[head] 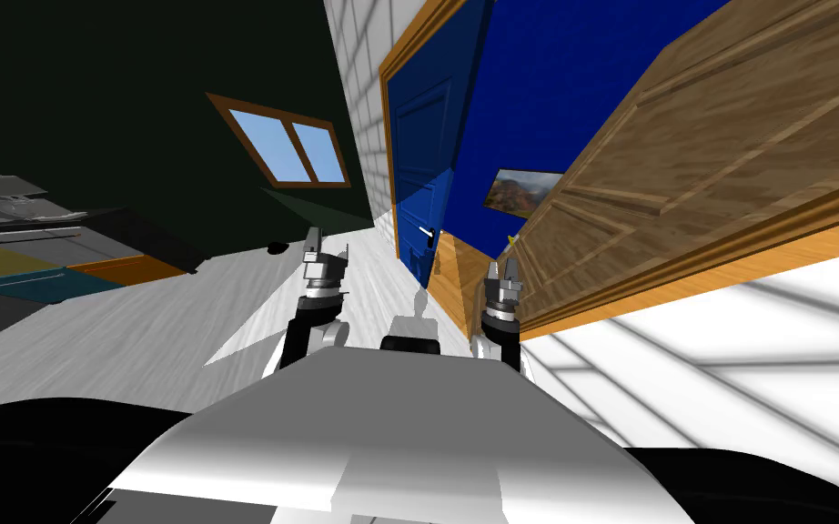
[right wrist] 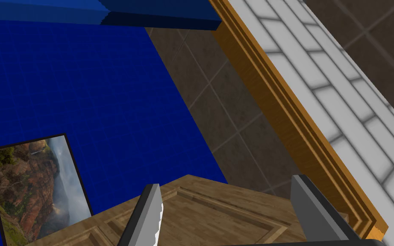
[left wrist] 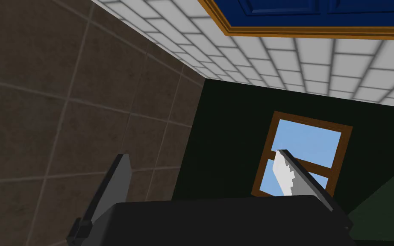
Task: Push the door open
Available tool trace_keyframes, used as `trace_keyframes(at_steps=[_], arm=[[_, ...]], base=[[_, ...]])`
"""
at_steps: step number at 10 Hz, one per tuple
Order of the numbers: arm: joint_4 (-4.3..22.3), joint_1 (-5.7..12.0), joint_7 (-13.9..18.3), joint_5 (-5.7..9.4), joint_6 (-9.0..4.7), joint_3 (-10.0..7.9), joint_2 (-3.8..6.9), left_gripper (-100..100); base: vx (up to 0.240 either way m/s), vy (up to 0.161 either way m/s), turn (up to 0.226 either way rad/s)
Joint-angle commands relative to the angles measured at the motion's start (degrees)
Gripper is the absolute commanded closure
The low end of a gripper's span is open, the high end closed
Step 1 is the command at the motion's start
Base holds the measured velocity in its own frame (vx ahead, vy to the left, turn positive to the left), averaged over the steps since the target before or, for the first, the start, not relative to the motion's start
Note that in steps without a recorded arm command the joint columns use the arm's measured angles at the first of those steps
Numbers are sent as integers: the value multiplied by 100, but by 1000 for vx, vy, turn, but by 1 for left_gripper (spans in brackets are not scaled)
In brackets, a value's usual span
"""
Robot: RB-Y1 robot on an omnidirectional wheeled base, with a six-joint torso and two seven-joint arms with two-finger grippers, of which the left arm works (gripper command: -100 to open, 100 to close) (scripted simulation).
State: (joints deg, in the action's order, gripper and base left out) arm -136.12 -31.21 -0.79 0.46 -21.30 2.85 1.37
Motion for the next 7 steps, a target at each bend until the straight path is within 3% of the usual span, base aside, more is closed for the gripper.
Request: trace_keyframes(at_steps=[1, 7], arm=[[165, 85, 21, 0, 18, 66, 48, -100], [820, 423, 106, 0, 88, 326, 198, -100]], base=[[81, -58, -99], [161, 69, -100]])
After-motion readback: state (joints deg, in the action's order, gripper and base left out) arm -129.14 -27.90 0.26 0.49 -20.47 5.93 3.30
